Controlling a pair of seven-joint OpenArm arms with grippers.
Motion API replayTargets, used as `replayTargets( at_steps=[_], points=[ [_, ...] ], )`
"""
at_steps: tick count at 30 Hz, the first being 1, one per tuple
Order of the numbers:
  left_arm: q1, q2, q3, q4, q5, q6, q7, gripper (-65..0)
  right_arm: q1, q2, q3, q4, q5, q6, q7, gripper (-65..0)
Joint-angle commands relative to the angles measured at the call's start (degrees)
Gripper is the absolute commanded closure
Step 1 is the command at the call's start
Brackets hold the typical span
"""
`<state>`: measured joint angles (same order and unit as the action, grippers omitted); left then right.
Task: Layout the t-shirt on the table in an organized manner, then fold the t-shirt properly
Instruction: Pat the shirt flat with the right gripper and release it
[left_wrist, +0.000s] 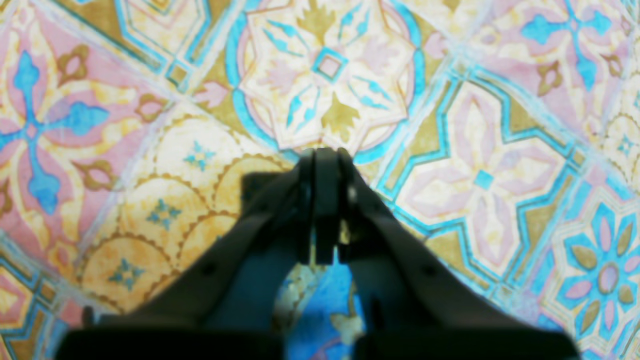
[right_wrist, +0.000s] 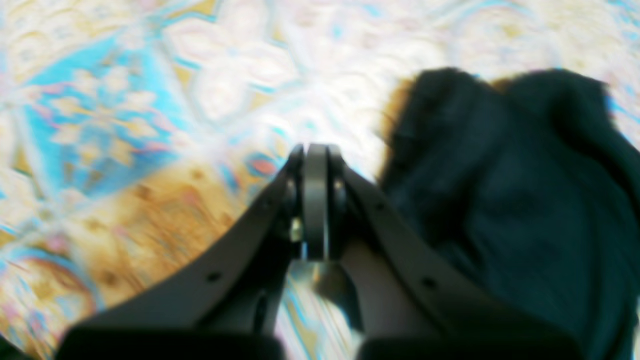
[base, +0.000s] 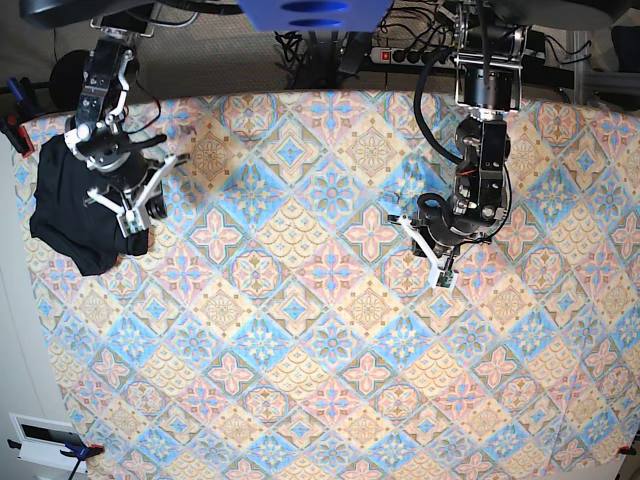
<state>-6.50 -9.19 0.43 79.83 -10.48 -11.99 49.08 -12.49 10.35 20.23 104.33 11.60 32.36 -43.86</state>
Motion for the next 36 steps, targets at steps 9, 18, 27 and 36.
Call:
replayTargets(
  at_steps=[9,18,27,36],
  points=[
    [-0.84,-0.26,-0.12,0.74,0.15,-0.01,0.46,0.0,0.67,1.21,0.83,-11.63,0.40,-0.49,1.61,0.0],
    [-0.84,-0.26,-0.12,0.74,0.15,-0.01,0.46,0.0,0.49,1.30,5.40,-12.42,0.32,-0.49,1.61,0.0],
    [-0.93,-0.26,-0.12,0.74,0.15,-0.01,0.46,0.0,0.32,2.00,8.56,-13.74,0.32,-0.49,1.53,0.0],
    [-0.93,-0.26,-0.12,0.74,0.15,-0.01,0.46,0.0,-1.18,3.23,8.83,-13.83,0.32,-0.49,1.53,0.0]
  ],
)
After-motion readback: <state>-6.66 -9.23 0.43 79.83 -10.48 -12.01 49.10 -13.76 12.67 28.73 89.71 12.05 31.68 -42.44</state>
